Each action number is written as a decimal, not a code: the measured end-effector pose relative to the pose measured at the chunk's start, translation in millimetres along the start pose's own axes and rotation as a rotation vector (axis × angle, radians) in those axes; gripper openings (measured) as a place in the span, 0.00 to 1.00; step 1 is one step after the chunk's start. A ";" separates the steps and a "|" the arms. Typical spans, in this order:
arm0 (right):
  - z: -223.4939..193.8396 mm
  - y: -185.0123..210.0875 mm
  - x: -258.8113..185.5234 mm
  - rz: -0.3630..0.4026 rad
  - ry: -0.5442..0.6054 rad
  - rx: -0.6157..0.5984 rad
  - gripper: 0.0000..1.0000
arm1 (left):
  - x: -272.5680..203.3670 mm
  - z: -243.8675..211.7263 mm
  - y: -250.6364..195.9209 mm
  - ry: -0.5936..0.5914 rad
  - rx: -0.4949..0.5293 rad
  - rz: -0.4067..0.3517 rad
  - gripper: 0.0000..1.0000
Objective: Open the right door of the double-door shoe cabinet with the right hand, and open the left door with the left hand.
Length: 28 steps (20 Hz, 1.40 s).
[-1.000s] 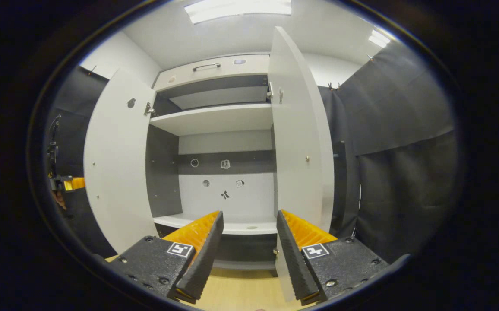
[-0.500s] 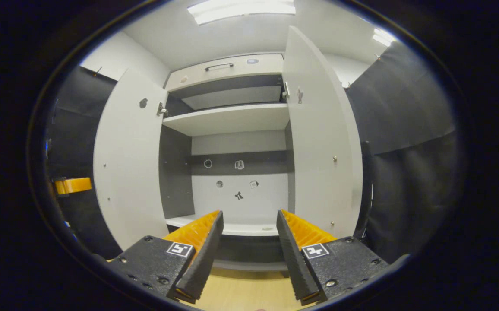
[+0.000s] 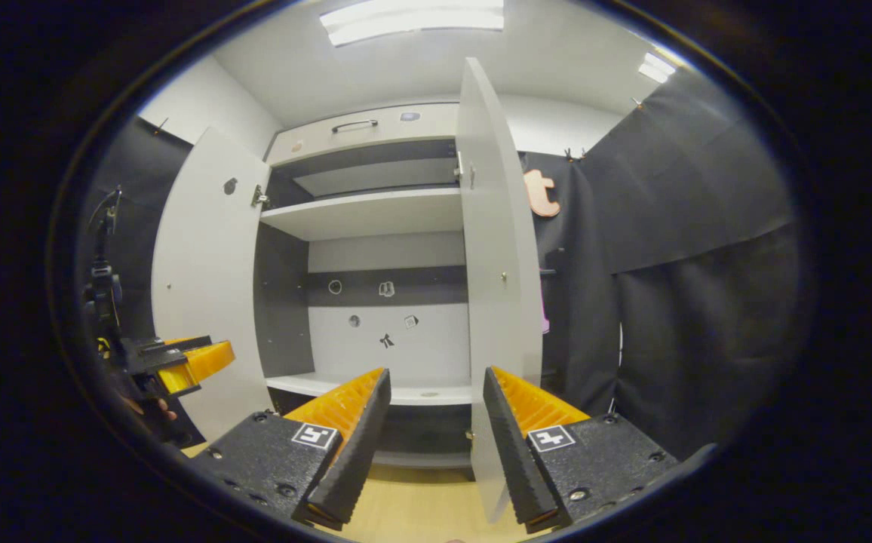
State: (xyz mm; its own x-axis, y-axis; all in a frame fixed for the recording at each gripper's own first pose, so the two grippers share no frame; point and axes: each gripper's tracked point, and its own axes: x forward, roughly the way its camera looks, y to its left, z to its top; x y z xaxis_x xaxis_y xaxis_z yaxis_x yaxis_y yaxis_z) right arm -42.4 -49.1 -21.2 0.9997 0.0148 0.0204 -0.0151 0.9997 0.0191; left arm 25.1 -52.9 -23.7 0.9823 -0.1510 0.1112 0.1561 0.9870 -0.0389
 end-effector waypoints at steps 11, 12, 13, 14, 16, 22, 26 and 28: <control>-6.5 6.6 10.6 0.056 -0.021 0.044 0.78 | -5.6 -7.2 -8.8 0.051 -0.033 0.059 0.96; -7.0 10.0 11.9 0.064 -0.021 0.046 0.78 | -6.6 -7.1 -7.2 0.048 -0.033 0.068 0.96; -8.8 13.2 12.6 0.073 -0.021 0.049 0.78 | -7.3 -8.0 -5.1 0.044 -0.032 0.073 0.96; -10.4 15.9 14.3 0.080 -0.019 0.052 0.78 | -7.8 -8.8 -5.3 0.040 -0.032 0.070 0.96; -15.4 17.5 13.9 0.086 -0.007 0.052 0.78 | -6.8 -10.4 -9.3 0.038 -0.037 0.057 0.96; -15.2 20.4 15.8 0.086 -0.009 0.036 0.78 | -1.1 -13.5 -10.1 0.046 -0.036 0.054 0.96; -12.5 21.9 17.8 0.088 -0.015 0.032 0.77 | 0.6 -11.2 -11.1 0.038 -0.033 0.050 0.96; -12.1 23.8 18.9 0.092 -0.017 0.036 0.78 | 1.6 -11.7 -10.2 0.037 -0.036 0.048 0.96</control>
State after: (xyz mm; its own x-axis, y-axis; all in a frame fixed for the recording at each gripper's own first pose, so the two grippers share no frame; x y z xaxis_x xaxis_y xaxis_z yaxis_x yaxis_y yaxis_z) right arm -23.7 -24.8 -32.5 0.9936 0.1054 0.0408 -0.1075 0.9928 0.0523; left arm 26.3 -63.9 -34.7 0.9918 -0.1058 0.0719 0.1114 0.9906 -0.0788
